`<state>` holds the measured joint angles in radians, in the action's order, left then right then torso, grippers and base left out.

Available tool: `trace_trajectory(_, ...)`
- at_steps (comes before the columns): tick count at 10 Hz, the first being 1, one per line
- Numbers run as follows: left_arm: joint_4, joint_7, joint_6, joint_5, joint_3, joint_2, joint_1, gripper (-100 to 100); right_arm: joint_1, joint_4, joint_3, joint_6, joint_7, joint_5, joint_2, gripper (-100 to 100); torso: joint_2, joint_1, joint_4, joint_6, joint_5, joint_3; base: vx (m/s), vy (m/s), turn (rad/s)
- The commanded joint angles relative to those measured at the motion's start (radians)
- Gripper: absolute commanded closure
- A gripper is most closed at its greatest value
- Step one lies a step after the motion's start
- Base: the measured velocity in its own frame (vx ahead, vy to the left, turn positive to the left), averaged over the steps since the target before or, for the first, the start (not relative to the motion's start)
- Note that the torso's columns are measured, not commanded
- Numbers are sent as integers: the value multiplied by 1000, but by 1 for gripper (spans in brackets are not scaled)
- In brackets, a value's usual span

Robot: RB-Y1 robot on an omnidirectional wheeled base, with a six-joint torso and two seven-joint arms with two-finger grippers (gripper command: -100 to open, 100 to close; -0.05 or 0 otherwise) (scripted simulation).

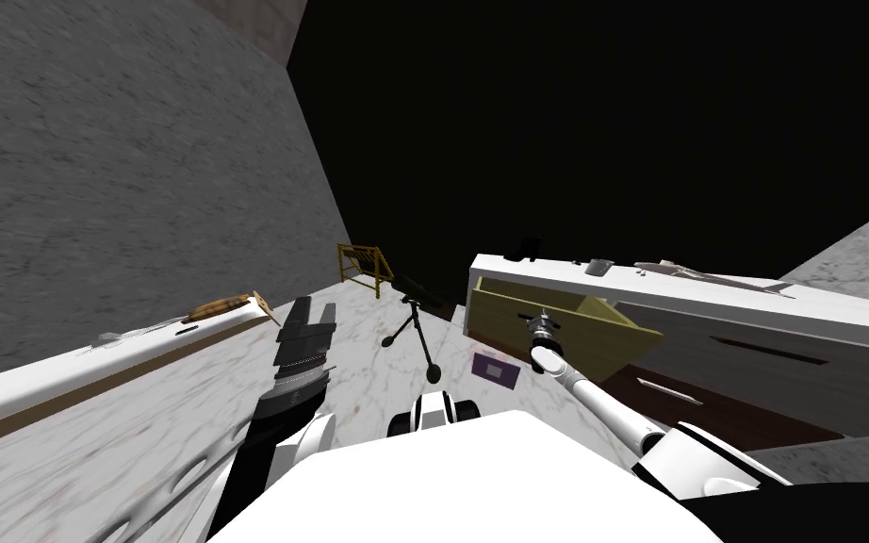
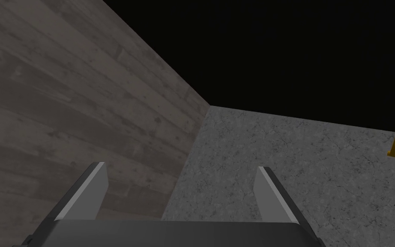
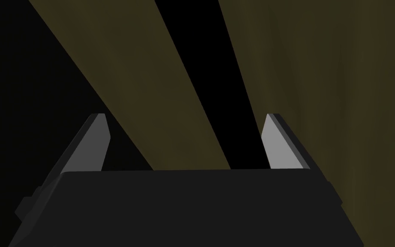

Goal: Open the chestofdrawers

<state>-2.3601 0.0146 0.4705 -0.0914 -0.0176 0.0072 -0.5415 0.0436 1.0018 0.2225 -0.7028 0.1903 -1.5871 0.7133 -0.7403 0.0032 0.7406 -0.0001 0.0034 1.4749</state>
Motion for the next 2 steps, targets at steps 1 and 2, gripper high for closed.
trace_trajectory(1,0,0,0,0,0,0,0,0,-1,-1,1,1,0,0,-1,0,1,-1,-1,0,-1,0,0,0,0)
trace_trajectory(2,0,0,0,0,0,0,0,0,-2,-1,1,2,0,0,-2,0,1,-1,-1,0,-1,0,0,0,0)
